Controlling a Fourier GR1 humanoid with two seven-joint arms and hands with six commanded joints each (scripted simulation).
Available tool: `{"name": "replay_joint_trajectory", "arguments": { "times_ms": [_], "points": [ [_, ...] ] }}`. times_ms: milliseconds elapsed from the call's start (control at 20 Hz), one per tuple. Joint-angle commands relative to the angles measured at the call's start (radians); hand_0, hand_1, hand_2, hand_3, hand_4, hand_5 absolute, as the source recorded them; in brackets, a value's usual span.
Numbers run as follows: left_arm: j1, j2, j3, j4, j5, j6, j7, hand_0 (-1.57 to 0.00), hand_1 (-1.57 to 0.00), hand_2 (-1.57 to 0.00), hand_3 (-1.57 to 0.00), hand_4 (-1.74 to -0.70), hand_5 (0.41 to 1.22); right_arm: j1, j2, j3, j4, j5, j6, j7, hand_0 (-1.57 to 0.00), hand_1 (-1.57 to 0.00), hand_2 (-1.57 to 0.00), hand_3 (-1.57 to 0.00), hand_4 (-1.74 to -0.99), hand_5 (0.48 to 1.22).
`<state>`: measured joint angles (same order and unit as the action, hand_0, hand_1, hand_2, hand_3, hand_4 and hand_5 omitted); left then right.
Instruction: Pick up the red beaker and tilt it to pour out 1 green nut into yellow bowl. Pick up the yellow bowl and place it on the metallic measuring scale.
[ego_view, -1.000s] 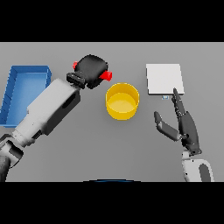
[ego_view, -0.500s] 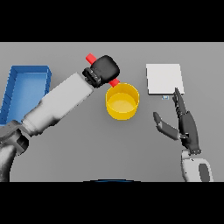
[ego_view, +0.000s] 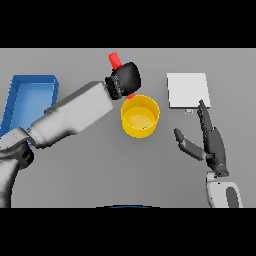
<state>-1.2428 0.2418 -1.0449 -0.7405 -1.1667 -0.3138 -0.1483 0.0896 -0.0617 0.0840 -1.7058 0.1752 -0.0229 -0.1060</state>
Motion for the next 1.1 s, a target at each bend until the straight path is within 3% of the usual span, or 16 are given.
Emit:
{"name": "replay_joint_trajectory", "arguments": {
  "times_ms": [0, 300, 400, 550, 650, 900, 1050],
  "points": [
    [-0.007, -0.003, -0.019, -0.007, -0.018, -0.003, -0.002, -1.57, -1.57, -1.57, -1.56, -1.74, 1.221, -0.006, 0.000, 0.000, 0.000, 0.005, -0.004, 0.010, 0.00, 0.00, 0.00, 0.00, -1.130, 0.565],
    [-0.071, -0.043, -0.103, 0.061, -0.113, 0.038, -0.026, -1.57, -1.57, -1.57, -1.57, -1.73, 1.221, -0.011, -0.005, -0.005, 0.005, 0.002, -0.002, 0.001, 0.00, 0.00, 0.00, 0.00, -1.133, 0.579],
    [-0.103, -0.044, -0.130, 0.062, -0.144, 0.050, -0.045, -1.57, -1.57, -1.57, -1.57, -1.73, 1.221, 0.017, -0.003, 0.001, -0.008, 0.013, -0.008, -0.024, 0.00, 0.00, 0.00, 0.00, -1.128, 0.575],
    [-0.212, -0.042, -0.134, 0.089, -0.164, 0.053, -0.105, -1.57, -1.57, -1.57, -1.57, -1.73, 1.221, -0.009, 0.002, -0.005, 0.007, 0.007, -0.012, 0.008, 0.00, 0.00, 0.00, 0.00, -1.137, 0.568],
    [-0.300, -0.025, -0.112, 0.128, -0.167, 0.068, -0.127, -1.57, -1.57, -1.57, -1.57, -1.73, 1.221, -0.016, 0.003, 0.001, 0.020, 0.017, -0.013, -0.004, 0.00, 0.00, 0.00, 0.00, -1.135, 0.563],
    [-0.426, 0.056, 0.062, 0.278, -0.072, 0.104, -0.081, -1.57, -1.57, -1.57, -1.57, -1.72, 1.221, -0.008, -0.001, 0.004, 0.005, 0.001, 0.005, -0.023, 0.00, 0.00, 0.00, 0.00, -1.117, 0.554],
    [-0.479, 0.105, 0.267, 0.403, 0.089, 0.035, 0.017, -1.57, -1.57, -1.57, -1.52, -1.73, 1.221, -0.009, -0.004, 0.013, 0.015, -0.005, 0.024, -0.043, 0.00, 0.00, 0.00, 0.00, -1.102, 0.572]
  ]
}}
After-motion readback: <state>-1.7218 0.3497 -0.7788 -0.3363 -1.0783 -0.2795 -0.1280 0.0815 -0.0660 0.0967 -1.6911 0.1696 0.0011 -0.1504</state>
